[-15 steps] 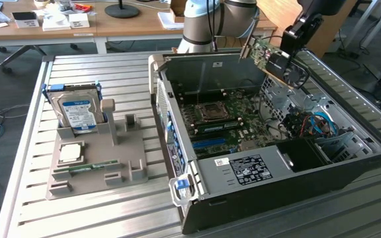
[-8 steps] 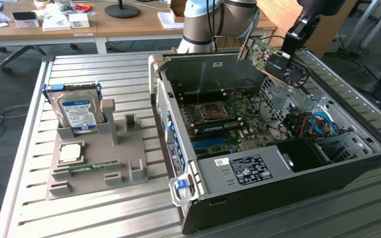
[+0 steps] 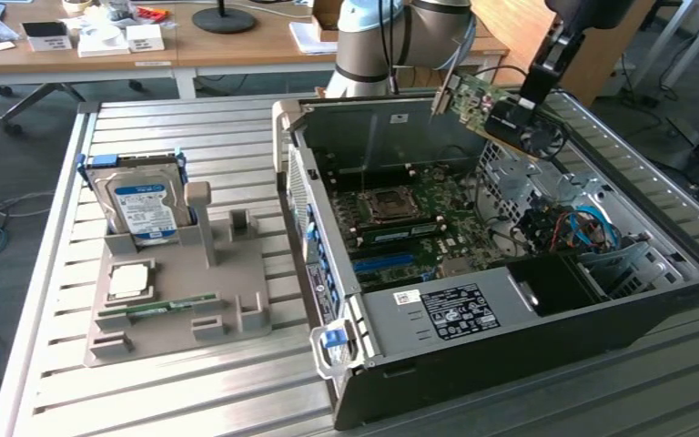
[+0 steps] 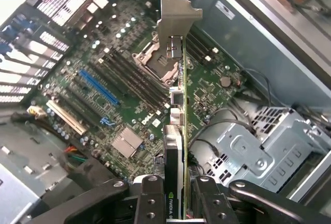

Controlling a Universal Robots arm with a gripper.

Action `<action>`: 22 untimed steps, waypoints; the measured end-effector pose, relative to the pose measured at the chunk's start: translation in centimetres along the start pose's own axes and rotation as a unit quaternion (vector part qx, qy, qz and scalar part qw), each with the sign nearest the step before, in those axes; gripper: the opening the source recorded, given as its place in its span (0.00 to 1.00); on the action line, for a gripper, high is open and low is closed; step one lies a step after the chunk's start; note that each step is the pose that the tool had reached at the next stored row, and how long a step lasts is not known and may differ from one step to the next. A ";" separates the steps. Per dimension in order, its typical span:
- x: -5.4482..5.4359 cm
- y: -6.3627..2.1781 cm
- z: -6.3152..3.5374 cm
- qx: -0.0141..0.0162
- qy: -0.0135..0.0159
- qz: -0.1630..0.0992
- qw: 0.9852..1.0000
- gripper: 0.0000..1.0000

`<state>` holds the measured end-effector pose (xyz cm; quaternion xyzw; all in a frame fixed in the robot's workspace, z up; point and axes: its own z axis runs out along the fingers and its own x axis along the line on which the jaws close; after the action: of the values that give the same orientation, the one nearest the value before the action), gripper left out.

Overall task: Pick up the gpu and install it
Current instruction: 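Insert the gpu into the slot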

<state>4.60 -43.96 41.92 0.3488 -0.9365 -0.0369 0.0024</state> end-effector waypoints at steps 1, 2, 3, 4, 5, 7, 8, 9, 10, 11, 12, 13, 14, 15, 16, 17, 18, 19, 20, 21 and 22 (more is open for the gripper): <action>0.0 0.00 0.00 0.000 0.000 -0.007 1.000 0.27; 0.0 0.00 0.00 0.000 0.001 -0.013 1.000 0.27; 0.0 0.00 0.01 0.000 0.001 -0.020 1.000 0.27; 0.0 0.00 0.01 -0.001 0.002 -0.026 1.000 0.27; 0.0 0.00 0.01 -0.001 0.002 -0.031 1.000 0.27; 0.0 0.00 0.01 -0.001 0.002 -0.034 0.999 0.27; 0.0 0.00 0.01 -0.001 0.002 -0.034 0.999 0.27; 0.0 0.02 0.01 -0.001 0.002 -0.034 0.999 0.27; 0.0 0.02 0.01 -0.001 0.002 -0.034 0.999 0.27; 0.0 0.02 0.01 -0.001 0.002 -0.034 0.999 0.27; 0.0 0.02 0.01 -0.001 0.002 -0.034 0.999 0.27; 0.0 0.02 0.01 -0.001 0.002 -0.034 0.999 0.27; 0.0 0.02 0.01 -0.001 0.002 -0.034 0.999 0.27; 0.0 0.02 0.01 -0.001 0.002 -0.035 0.999 0.27; 0.0 0.02 0.01 -0.001 0.002 -0.035 0.999 0.27; 0.0 0.02 0.01 -0.001 0.003 -0.035 0.999 0.27; 0.0 0.02 0.01 -0.001 0.003 -0.036 0.999 0.27; 0.0 0.02 0.01 -0.001 0.003 -0.037 0.999 0.27; 0.0 0.02 0.01 -0.001 0.003 -0.037 0.999 0.27; 0.0 0.02 0.01 -0.001 0.003 -0.039 0.999 0.27; 0.0 0.02 0.01 -0.001 0.003 -0.040 0.999 0.27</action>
<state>4.56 -43.96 41.91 0.3859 -0.9218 -0.0368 0.0038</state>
